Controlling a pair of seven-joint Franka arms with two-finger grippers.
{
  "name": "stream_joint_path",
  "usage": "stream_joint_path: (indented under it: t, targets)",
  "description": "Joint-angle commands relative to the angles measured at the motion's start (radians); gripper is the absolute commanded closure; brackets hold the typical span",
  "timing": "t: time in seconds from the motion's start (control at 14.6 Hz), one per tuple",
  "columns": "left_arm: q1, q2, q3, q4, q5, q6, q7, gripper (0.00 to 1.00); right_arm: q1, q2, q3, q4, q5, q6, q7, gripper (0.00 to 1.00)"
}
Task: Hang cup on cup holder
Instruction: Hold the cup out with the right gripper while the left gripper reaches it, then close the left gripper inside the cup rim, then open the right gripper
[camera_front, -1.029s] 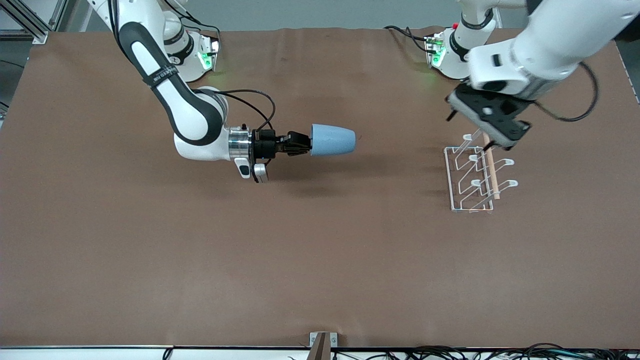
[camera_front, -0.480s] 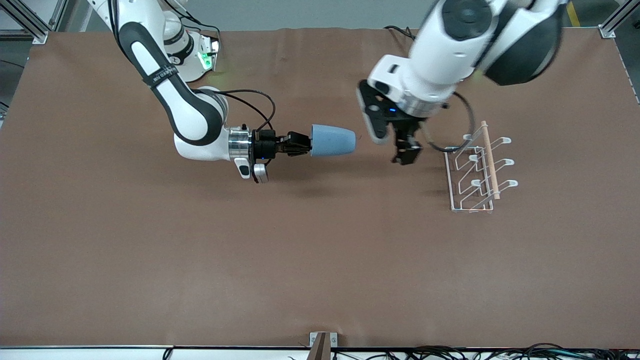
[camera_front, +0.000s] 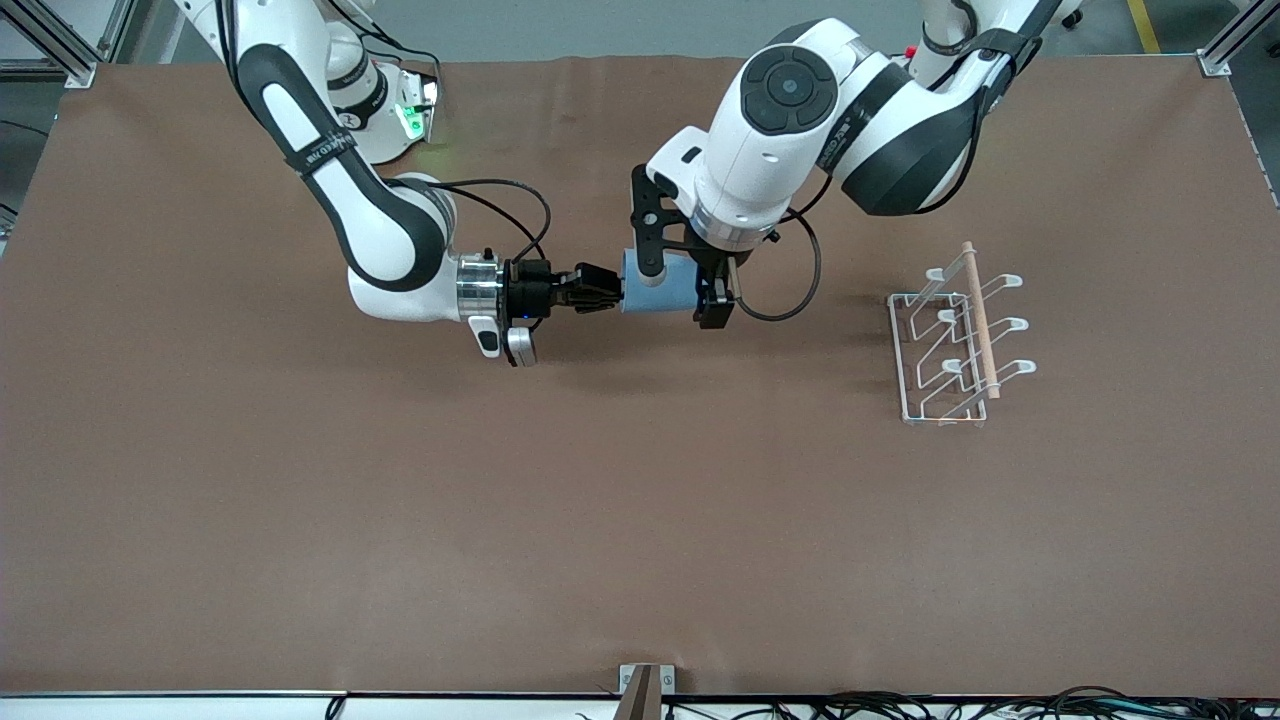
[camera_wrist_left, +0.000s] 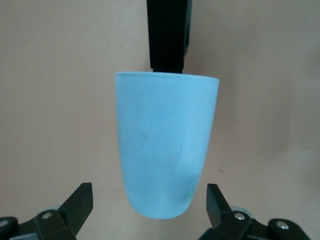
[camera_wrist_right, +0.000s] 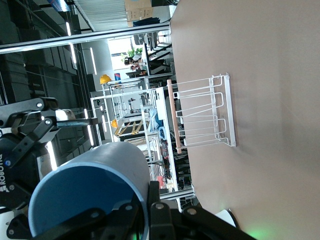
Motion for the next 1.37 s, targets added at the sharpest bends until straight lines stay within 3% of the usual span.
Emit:
stream_joint_path:
  t: [0.0,1.1,1.3]
  targets:
    - [-0.006,0.007,-0.015,0.028,0.012,-0.025,0.015,0.0,-0.002,0.001,0.008,-0.002,0.035,0.005,-0.027,1.0]
    - [-0.049,0.066,-0.012,0.006,0.026,0.069,-0.011,0.0,-0.002,0.001,0.01,-0.002,0.035,0.005,-0.027,1.0]
    - [-0.048,0.073,-0.012,0.006,0.027,0.069,-0.01,0.11,-0.002,0.001,0.008,-0.002,0.035,0.005,-0.027,1.0]
